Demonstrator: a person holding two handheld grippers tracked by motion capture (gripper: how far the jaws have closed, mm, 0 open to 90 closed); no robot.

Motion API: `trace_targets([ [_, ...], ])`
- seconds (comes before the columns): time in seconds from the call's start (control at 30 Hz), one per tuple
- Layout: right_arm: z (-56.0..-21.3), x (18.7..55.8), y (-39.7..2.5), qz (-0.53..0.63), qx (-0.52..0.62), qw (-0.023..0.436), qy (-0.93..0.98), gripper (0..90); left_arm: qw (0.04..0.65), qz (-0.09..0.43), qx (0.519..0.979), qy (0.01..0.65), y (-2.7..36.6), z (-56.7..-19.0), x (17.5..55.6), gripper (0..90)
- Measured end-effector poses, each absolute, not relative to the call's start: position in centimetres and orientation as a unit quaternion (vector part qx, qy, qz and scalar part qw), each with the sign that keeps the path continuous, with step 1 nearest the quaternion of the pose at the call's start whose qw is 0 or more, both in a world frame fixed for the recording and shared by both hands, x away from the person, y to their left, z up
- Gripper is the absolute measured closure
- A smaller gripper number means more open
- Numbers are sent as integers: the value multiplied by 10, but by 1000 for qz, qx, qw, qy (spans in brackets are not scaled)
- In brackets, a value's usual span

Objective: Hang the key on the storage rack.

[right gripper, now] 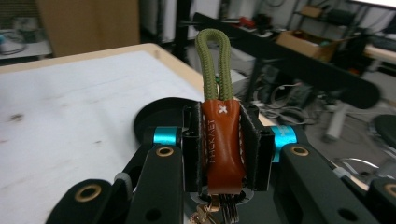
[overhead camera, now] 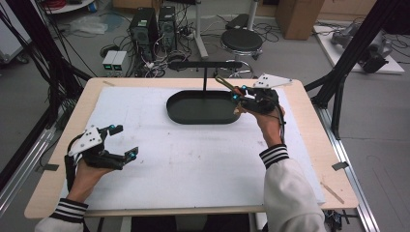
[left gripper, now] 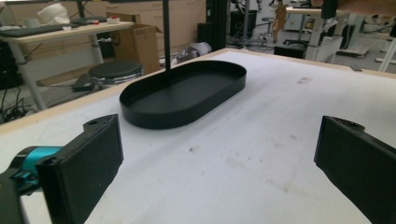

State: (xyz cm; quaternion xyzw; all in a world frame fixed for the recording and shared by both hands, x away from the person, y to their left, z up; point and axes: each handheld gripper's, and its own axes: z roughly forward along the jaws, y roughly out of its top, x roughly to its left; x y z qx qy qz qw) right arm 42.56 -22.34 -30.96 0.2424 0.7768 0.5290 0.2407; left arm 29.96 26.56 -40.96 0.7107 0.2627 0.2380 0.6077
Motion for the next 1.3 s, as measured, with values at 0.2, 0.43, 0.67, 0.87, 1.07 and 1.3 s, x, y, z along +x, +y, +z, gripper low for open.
trace_targets([
  [0.2,-311,430,-232,522,267,280,761,727,621,249,689,278,282,-428,286,17],
  [0.43,-315,439,-235,515,294,311,742,727,628,263,671,293,289,-442,276,17],
  [0.67,-318,448,-237,510,315,338,726,727,644,289,643,297,290,-452,270,17],
  [0.87,-324,455,-239,505,333,341,719,727,650,287,635,303,291,-453,269,17],
  [1.07,-328,461,-239,496,342,349,717,727,650,292,633,301,291,-454,268,17],
  [1.3,-331,464,-238,492,350,353,715,727,652,299,630,298,291,-454,267,17],
])
